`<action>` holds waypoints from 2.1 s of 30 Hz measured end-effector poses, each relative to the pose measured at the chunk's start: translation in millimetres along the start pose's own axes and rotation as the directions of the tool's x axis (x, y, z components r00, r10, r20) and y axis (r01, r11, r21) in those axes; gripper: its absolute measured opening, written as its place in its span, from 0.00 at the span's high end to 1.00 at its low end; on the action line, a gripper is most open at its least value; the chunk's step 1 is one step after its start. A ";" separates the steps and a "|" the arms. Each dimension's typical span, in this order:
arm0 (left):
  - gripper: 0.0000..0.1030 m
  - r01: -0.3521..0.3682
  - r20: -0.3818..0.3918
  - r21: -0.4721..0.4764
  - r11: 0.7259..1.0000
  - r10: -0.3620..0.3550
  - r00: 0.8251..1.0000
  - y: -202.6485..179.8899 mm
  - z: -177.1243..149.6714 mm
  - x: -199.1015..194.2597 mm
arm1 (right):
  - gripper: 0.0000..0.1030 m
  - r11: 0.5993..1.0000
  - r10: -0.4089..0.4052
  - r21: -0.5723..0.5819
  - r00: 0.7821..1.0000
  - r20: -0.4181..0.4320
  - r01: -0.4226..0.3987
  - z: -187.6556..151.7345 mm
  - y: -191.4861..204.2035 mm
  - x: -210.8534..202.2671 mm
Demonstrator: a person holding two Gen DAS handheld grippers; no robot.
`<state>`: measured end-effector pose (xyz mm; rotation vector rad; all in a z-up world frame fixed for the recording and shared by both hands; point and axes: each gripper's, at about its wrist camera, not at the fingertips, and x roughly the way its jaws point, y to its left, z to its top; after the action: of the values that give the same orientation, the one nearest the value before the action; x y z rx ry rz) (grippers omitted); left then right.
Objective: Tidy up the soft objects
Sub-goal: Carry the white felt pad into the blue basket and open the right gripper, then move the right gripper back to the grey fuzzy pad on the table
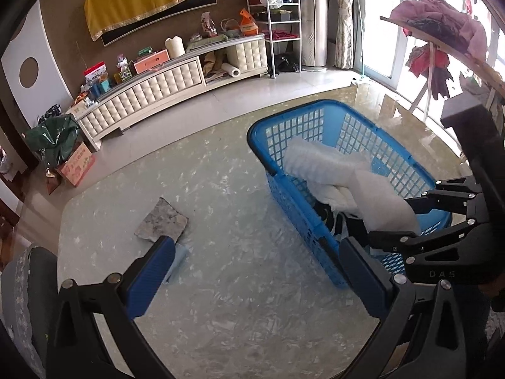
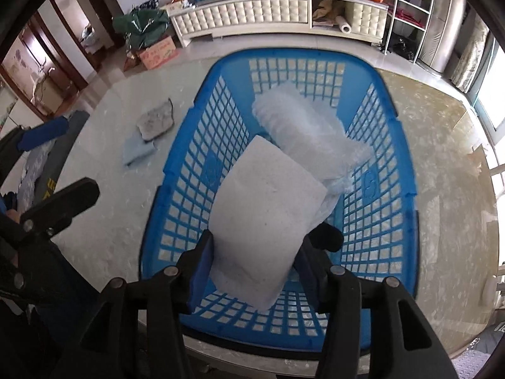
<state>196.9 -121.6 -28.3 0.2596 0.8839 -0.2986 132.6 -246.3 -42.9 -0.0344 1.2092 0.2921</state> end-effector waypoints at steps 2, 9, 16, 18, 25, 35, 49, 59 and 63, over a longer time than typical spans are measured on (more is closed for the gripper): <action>0.00 -0.010 -0.006 0.005 1.000 0.010 1.000 0.8 -2.6 2.1 | 0.54 1.000 0.006 -0.012 1.000 -0.012 -0.006 -1.4 0.2 3.0; 0.00 0.041 -0.038 0.000 0.999 -0.041 0.998 4.8 -10.1 10.1 | 0.43 0.999 -0.018 -0.030 0.999 -0.049 0.017 -3.1 1.9 8.3; 0.00 0.065 -0.045 -0.057 0.996 -0.067 0.997 12.7 -14.1 14.1 | 0.29 0.999 -0.033 -0.027 0.998 -0.051 0.031 -3.4 -1.2 3.4; 0.00 0.072 -0.055 -0.041 0.997 -0.075 0.996 11.4 -16.3 14.6 | 0.23 0.999 -0.037 -0.014 0.999 -0.040 0.036 -3.7 -4.7 -2.4; 0.00 0.082 -0.042 -0.046 0.996 -0.083 0.996 23.1 -23.5 5.2 | 0.14 0.998 -0.048 0.030 0.999 0.015 0.047 -0.8 -9.4 -30.3; 0.00 0.049 -0.037 -0.023 0.999 -0.050 0.998 64.3 -32.1 -12.5 | 0.13 0.998 -0.062 0.001 0.993 0.104 0.062 31.5 28.5 -50.4; 0.00 -0.009 -0.026 -0.073 0.997 0.007 1.000 159.7 -41.4 -7.5 | 0.13 0.988 -0.063 -0.131 0.990 0.123 0.080 95.8 82.8 -10.9; 0.00 0.011 -0.109 -0.166 0.986 -0.029 0.994 207.1 -52.2 47.1 | 0.13 0.974 -0.087 -0.204 0.994 0.069 0.100 129.3 129.7 38.3; 0.03 0.032 -0.131 -0.169 0.985 -0.054 0.990 220.6 -56.8 66.2 | 0.13 0.969 -0.103 -0.223 0.994 0.036 0.109 140.7 140.5 60.9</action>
<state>275.2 92.8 -93.2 0.1062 1.0441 -0.2474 247.2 -73.3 -30.8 -0.2909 1.1419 0.3338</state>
